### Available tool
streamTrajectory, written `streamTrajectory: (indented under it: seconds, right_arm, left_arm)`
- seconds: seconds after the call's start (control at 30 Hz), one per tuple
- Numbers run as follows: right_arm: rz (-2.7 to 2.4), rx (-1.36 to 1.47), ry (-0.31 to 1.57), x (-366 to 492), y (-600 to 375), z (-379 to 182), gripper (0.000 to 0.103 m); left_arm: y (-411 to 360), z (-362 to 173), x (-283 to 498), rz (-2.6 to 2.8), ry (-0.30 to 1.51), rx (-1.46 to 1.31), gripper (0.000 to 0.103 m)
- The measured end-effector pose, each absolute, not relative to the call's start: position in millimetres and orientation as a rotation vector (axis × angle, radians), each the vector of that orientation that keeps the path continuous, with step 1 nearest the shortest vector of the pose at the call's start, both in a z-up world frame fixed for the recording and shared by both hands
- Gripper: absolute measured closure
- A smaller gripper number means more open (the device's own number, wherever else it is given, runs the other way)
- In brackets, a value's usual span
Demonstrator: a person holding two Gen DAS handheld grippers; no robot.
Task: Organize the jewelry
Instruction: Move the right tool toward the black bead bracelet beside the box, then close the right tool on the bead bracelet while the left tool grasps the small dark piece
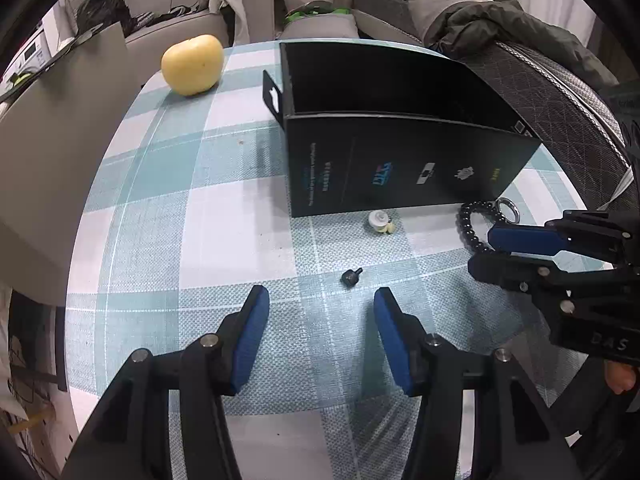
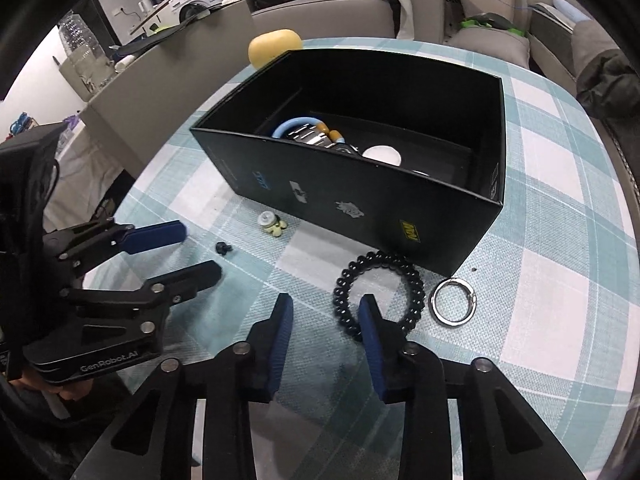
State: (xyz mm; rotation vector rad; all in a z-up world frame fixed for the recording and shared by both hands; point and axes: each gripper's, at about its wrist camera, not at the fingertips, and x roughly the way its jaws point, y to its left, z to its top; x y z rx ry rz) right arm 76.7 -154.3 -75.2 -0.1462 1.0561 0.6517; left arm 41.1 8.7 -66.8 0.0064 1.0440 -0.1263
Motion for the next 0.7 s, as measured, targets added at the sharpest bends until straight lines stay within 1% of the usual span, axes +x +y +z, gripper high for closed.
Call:
streamTrajectory:
  seconds: [0.07,0.13,0.2,0.3,0.4,0.63,0.67,0.7]
  right_arm:
    - [0.632,-0.157,1.058,78.7,-153.2,-77.7,0.076]
    - [0.608,-0.194,1.037,78.0,-151.3,-78.7,0.084]
    - [0.592,-0.248,1.006,73.9,-146.7,-80.0,0.084]
    - [0.586,-0.288,0.982,70.3,-142.2,-81.8,0.094]
    - [0.609,-0.273,0.976,67.8,-142.7,-80.0,0.095]
    - [0.732,-0.081,0.813,55.6,-161.4,-36.3,0.095]
    - [0.735,-0.067,0.805,55.8,-163.8,-33.2,0.095]
    - [0.735,-0.056,0.798,56.6,-166.8,-30.9,0.095]
  left_arm:
    - [10.0,-64.7,41.7,-0.124,1.039,-0.006,0.054]
    - [11.6,-62.9,40.9,-0.115,1.032,-0.01,0.054]
    - [13.9,-63.3,41.7,-0.11,1.032,-0.018,0.054]
    - [16.0,-64.5,41.8,-0.104,1.035,-0.026,0.054]
    - [16.0,-64.5,40.6,-0.105,1.035,-0.033,0.054]
    - [9.1,-63.7,39.7,-0.139,1.02,-0.007,0.055]
    - [7.3,-64.7,39.8,-0.143,1.02,0.002,0.058]
    - [5.9,-65.8,40.5,-0.148,1.024,0.006,0.065]
